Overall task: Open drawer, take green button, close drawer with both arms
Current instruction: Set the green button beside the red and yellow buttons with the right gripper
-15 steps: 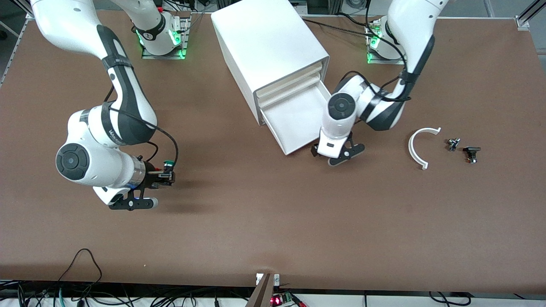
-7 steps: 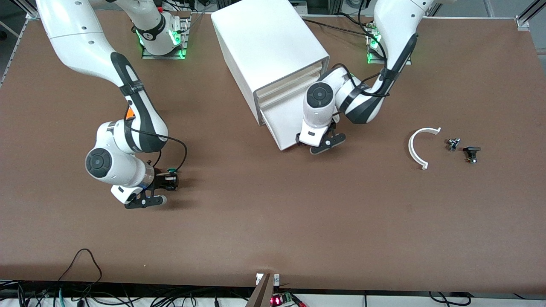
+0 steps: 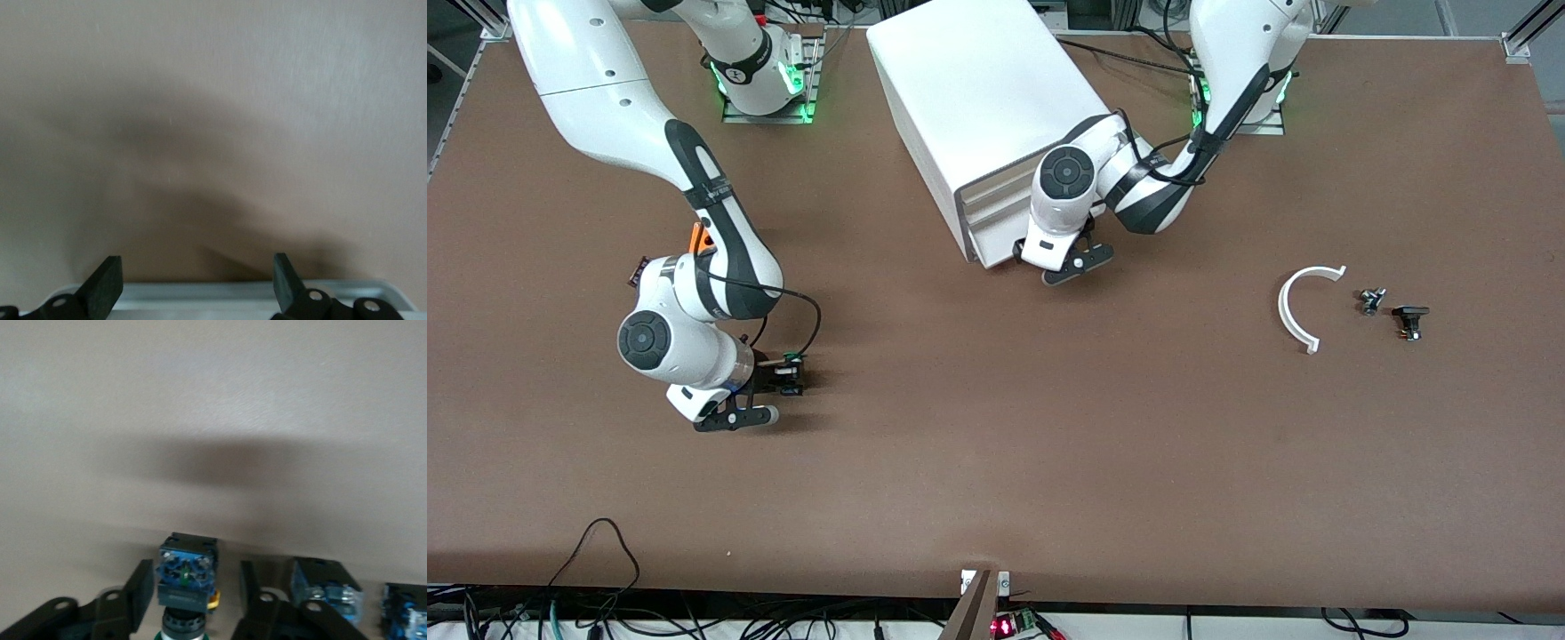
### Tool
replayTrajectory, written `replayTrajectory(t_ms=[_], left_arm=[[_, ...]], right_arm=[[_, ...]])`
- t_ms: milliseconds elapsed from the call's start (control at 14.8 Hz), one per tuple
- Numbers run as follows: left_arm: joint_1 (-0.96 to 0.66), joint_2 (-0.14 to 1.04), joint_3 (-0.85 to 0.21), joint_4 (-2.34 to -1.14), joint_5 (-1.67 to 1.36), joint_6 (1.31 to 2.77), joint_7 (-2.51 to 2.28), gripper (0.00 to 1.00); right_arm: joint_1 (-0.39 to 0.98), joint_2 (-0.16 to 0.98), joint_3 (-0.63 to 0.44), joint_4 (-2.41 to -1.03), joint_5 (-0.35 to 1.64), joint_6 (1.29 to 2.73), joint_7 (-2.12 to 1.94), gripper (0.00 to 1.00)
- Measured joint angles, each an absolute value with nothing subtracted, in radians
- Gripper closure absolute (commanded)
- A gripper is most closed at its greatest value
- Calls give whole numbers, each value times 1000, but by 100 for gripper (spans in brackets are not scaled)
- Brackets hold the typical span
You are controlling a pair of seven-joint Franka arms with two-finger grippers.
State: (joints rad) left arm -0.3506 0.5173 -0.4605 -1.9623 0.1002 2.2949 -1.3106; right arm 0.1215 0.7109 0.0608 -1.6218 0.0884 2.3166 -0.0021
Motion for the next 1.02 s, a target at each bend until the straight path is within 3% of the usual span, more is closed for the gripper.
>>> replayTrajectory(t_ms=[406, 1016], left_arm=[[-351, 518, -524, -1971, 57, 2295, -1349, 1], [-286, 459, -542, -1938, 57, 2238, -1301, 0]], right_arm=[[88, 619, 61, -1584, 88, 2305, -11, 0], [86, 366, 50, -1581, 16, 1998, 18, 0]])
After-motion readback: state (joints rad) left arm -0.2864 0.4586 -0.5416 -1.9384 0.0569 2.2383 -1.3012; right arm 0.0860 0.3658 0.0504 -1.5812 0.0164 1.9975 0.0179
